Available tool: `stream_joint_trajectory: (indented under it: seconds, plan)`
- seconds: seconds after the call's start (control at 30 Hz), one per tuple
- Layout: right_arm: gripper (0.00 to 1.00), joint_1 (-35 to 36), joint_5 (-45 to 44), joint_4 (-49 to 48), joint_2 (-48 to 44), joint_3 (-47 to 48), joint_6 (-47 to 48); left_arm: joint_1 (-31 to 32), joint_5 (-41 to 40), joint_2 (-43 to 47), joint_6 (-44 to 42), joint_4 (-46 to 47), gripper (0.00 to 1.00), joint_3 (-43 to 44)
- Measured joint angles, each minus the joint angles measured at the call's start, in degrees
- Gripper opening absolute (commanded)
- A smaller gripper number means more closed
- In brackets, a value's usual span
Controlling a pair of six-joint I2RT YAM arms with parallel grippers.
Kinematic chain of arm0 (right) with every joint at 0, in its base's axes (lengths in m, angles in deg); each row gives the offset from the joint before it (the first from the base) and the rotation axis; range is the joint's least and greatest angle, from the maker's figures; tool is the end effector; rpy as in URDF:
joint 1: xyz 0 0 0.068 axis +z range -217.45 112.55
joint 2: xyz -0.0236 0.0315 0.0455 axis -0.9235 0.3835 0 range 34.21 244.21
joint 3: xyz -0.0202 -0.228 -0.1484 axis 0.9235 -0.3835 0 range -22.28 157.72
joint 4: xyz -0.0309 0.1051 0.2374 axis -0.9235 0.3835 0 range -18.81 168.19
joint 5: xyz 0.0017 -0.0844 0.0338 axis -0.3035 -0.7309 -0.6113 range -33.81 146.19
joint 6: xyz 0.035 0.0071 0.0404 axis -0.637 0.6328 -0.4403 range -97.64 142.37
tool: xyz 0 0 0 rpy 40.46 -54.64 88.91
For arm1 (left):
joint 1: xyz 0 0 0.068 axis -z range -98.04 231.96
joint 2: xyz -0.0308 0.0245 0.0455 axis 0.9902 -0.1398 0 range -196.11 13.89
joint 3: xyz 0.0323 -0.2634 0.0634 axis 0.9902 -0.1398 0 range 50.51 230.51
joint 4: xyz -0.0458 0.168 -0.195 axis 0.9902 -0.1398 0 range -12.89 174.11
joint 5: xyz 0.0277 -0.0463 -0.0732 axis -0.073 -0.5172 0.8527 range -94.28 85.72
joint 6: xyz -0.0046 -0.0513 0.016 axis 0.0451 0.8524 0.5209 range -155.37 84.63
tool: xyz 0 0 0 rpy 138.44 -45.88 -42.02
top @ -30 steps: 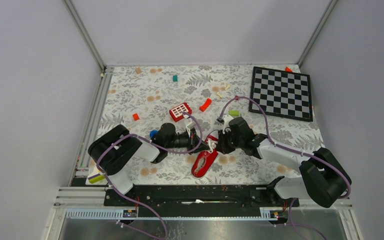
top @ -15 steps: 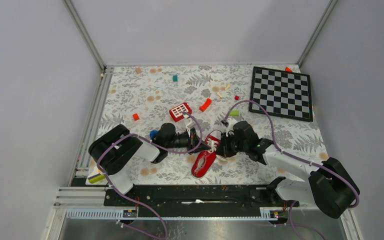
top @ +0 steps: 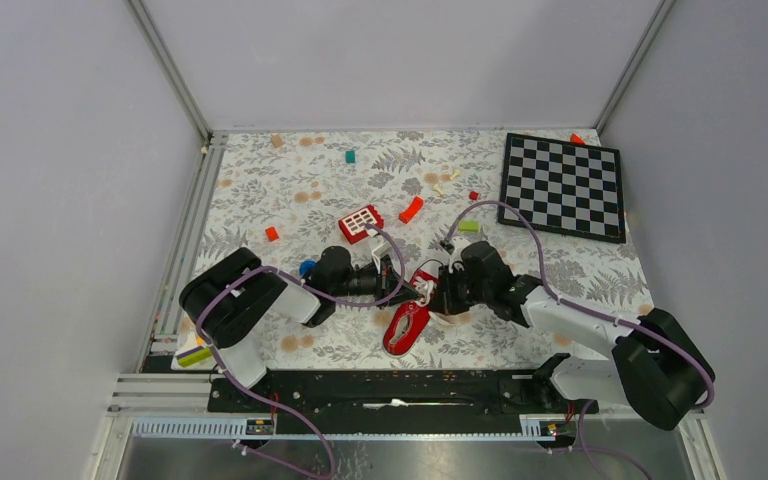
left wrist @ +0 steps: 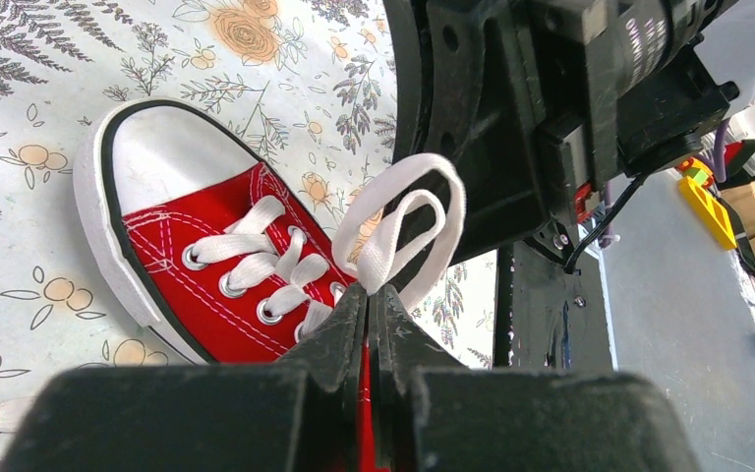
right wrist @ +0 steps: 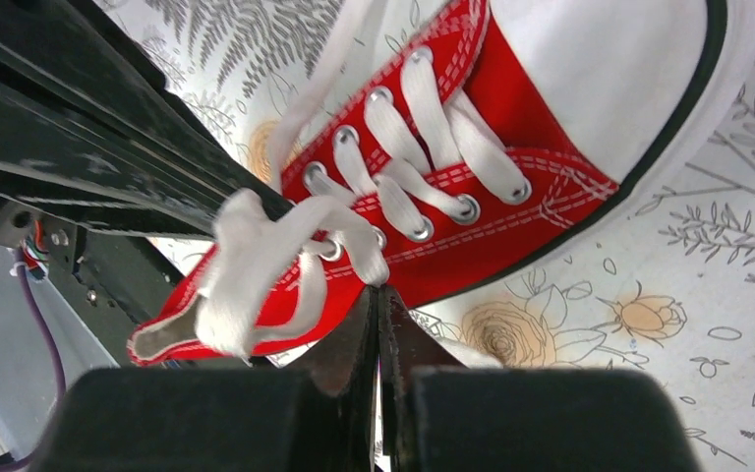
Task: Tie the shoes
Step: Wrap the shoelace around the shoelace.
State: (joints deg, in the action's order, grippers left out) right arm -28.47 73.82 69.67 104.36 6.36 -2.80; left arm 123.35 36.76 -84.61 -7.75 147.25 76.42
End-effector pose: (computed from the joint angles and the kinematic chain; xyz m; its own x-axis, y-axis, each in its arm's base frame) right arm 0.1770 0.1570 0.1750 -0.7838 -0.1128 -0.6107 -0.4934 0.7104 0.5019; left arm 0.2015 -0.2086 0.1422 -0.5656 0.0323 -0.8240 0.8153 0.1723 -0.5528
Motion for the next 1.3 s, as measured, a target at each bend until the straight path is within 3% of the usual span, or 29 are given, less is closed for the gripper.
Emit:
stream_joint_trajectory:
  seconds: [0.77,1.3]
  plan:
    - [0.0,0.0,-6.0,10.1,-5.4,8.5,5.8,-0.2,0.8,-0.3,0.6,0.5,0.0,0.0]
    - [0.0,0.1,-7.5,9.6,2.0,16.9,7.4,-0.3,1.8,-1.0,1.4,1.1,0.0,0.0]
